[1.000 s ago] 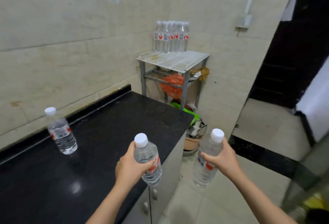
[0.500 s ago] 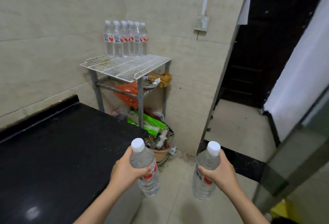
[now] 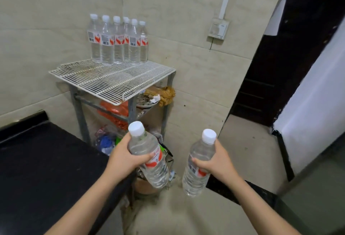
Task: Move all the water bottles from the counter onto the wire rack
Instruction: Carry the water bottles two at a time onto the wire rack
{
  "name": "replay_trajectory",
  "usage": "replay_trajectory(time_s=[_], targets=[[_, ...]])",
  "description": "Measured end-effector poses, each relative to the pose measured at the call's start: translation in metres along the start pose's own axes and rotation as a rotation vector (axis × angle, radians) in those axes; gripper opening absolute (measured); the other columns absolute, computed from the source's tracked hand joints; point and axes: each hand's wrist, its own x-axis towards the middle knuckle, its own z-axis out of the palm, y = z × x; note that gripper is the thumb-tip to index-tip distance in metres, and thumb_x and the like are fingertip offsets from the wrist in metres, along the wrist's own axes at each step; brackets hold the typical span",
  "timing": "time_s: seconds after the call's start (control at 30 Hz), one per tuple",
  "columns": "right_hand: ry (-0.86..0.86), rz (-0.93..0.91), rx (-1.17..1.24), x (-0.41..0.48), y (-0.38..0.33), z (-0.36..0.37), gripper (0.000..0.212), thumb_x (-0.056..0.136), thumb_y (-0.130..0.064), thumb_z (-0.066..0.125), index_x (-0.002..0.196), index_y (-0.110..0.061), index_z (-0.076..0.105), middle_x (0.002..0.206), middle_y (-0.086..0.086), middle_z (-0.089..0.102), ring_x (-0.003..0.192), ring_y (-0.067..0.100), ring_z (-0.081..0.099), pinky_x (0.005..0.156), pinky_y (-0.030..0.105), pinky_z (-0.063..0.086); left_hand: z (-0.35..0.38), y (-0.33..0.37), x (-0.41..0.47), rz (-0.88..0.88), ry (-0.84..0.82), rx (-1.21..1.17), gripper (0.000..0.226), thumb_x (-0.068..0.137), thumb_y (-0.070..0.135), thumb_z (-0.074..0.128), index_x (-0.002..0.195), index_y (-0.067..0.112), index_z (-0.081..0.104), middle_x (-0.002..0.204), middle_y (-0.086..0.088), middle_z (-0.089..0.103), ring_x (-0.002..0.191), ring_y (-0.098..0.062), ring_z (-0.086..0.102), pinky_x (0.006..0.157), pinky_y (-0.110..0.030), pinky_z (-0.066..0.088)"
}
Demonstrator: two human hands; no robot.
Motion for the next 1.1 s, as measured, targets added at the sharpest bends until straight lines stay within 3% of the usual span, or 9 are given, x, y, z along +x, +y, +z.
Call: replay_trajectory(time_s=[0.3, 0.4, 0.47, 0.63, 0.67, 0.77, 0.87, 0.97, 1.1], targets=[[0.151, -0.154, 0.121, 0.125, -0.070, -0.018, 0.057, 0.062, -0.014, 0.082, 0.110, -0.020, 0.052, 0.095, -0.014, 0.061, 0.094, 0.013, 0.061, 0.086, 0.031, 0.047, -0.029, 0.056, 0.126, 0.267, 0.154, -0.251, 0.056, 0.038, 0.026, 0.079, 0.089, 0.031, 0.056, 0.081, 0.014, 0.073, 0.077, 0.001, 0.068, 0.066, -0.016, 0.055], [0.191, -0.226, 0.203, 0.159, -0.090, -0.019, 0.049, 0.063, -0.004, 0.080, 0.094, -0.031, 0.052, 0.093, -0.015, 0.061, 0.095, 0.017, 0.061, 0.091, 0.036, 0.048, -0.049, 0.067, 0.153, 0.322, 0.246, -0.316, 0.049, 0.054, 0.004, 0.079, 0.089, 0.028, 0.055, 0.076, 0.022, 0.072, 0.073, 0.002, 0.068, 0.063, -0.013, 0.054], [0.187, -0.296, 0.235, 0.184, -0.106, -0.017, 0.048, 0.064, -0.001, 0.078, 0.088, -0.032, 0.051, 0.093, -0.014, 0.062, 0.092, 0.015, 0.062, 0.090, 0.036, 0.049, -0.066, 0.072, 0.168, 0.362, 0.304, -0.340, 0.049, 0.049, 0.016, 0.081, 0.090, 0.028, 0.055, 0.078, 0.019, 0.073, 0.076, -0.001, 0.069, 0.066, -0.017, 0.057], [0.164, -0.486, 0.323, 0.249, -0.147, -0.006, 0.051, 0.061, -0.001, 0.081, 0.088, -0.031, 0.051, 0.089, -0.016, 0.060, 0.076, -0.006, 0.063, 0.073, 0.012, 0.051, -0.105, 0.077, 0.195, 0.375, 0.511, -0.399, 0.032, 0.066, 0.016, 0.073, 0.087, 0.023, 0.051, 0.058, 0.014, 0.068, 0.056, 0.000, 0.066, 0.051, -0.015, 0.054], [0.151, -0.521, 0.366, 0.263, -0.156, -0.003, 0.052, 0.057, -0.004, 0.083, 0.089, -0.031, 0.051, 0.089, -0.016, 0.061, 0.075, -0.008, 0.063, 0.071, 0.010, 0.051, -0.118, 0.073, 0.198, 0.363, 0.540, -0.393, 0.037, 0.064, 0.028, 0.077, 0.090, 0.019, 0.053, 0.061, 0.011, 0.069, 0.054, 0.000, 0.065, 0.049, -0.013, 0.053], [0.103, -0.600, 0.477, 0.319, -0.183, 0.008, 0.050, 0.050, -0.022, 0.079, 0.091, -0.031, 0.053, 0.095, -0.012, 0.063, 0.085, 0.000, 0.065, 0.075, 0.015, 0.053, -0.156, 0.062, 0.202, 0.294, 0.702, -0.351, 0.123, 0.022, 0.060, 0.083, 0.122, -0.003, 0.048, 0.110, -0.017, 0.066, 0.061, -0.003, 0.068, 0.047, -0.010, 0.050], [-0.006, -0.682, 0.533, 0.387, -0.216, 0.030, 0.046, 0.056, -0.016, 0.077, 0.091, -0.030, 0.051, 0.096, -0.011, 0.063, 0.083, -0.002, 0.065, 0.074, 0.014, 0.054, -0.174, 0.057, 0.202, 0.253, 0.874, -0.324, 0.133, 0.018, 0.062, 0.082, 0.129, 0.000, 0.044, 0.125, -0.024, 0.056, 0.070, -0.008, 0.070, 0.054, -0.015, 0.055], [-0.102, -0.718, 0.457, 0.461, -0.239, 0.067, 0.048, 0.062, -0.011, 0.079, 0.095, -0.029, 0.050, 0.094, -0.012, 0.063, 0.080, -0.002, 0.064, 0.078, 0.024, 0.054, -0.167, 0.056, 0.204, 0.229, 1.045, -0.275, 0.124, 0.022, 0.061, 0.083, 0.127, 0.005, 0.048, 0.121, -0.017, 0.060, 0.082, -0.014, 0.070, 0.062, -0.018, 0.057], [-0.185, -0.716, 0.256, 0.535, -0.251, 0.125, 0.067, 0.060, -0.029, 0.079, 0.119, -0.017, 0.048, 0.116, 0.003, 0.061, 0.104, 0.023, 0.060, 0.092, 0.041, 0.048, -0.146, 0.058, 0.216, 0.279, 1.247, -0.233, 0.029, 0.075, 0.018, 0.070, 0.097, 0.029, 0.055, 0.106, -0.008, 0.064, 0.075, -0.008, 0.068, 0.061, -0.017, 0.057]])
